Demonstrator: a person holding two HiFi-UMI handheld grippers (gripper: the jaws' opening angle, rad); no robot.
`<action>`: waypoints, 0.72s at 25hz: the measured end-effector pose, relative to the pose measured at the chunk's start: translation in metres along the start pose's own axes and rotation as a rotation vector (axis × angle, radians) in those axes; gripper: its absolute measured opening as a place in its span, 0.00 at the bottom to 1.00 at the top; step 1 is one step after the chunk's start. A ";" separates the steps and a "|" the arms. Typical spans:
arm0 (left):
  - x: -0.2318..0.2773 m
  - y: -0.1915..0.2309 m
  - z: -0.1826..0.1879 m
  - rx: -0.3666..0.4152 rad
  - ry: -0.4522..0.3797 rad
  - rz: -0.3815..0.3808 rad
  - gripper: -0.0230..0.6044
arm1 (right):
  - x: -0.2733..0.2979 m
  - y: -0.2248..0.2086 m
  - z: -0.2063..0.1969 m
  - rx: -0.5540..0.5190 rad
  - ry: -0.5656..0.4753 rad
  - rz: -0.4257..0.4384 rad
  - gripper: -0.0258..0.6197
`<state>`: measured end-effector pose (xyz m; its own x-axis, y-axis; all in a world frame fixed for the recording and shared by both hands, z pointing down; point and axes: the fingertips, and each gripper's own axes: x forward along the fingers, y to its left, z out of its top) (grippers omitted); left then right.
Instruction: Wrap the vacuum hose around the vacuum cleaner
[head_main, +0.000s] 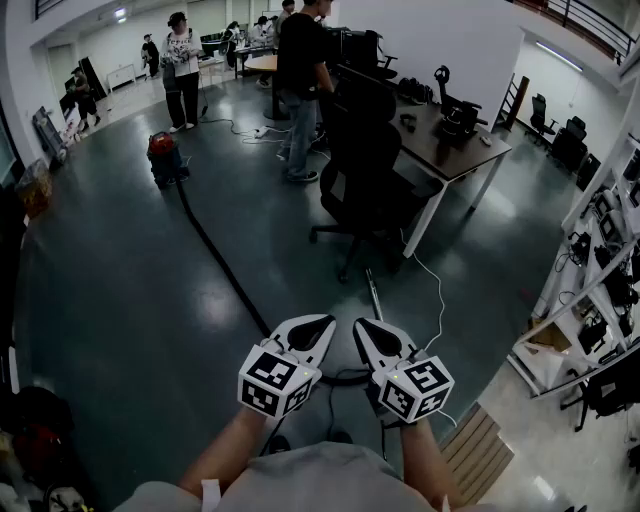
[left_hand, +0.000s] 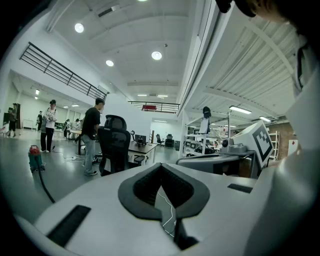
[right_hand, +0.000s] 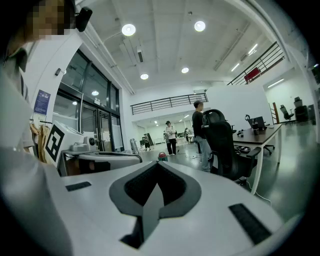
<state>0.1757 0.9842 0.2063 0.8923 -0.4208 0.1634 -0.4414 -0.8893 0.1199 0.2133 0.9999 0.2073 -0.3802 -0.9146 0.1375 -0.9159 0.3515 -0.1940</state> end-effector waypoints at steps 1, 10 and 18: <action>0.000 0.000 -0.001 0.001 0.001 -0.001 0.05 | -0.001 -0.001 0.000 0.003 -0.004 -0.002 0.05; 0.005 -0.005 -0.011 -0.006 0.020 -0.011 0.05 | -0.006 -0.009 -0.005 -0.004 -0.002 -0.034 0.05; 0.009 -0.013 -0.024 -0.013 0.048 -0.008 0.05 | -0.017 -0.019 -0.012 -0.036 0.016 -0.041 0.05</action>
<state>0.1870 0.9959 0.2296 0.8904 -0.4044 0.2087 -0.4356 -0.8901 0.1337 0.2356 1.0108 0.2200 -0.3437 -0.9252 0.1607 -0.9348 0.3208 -0.1525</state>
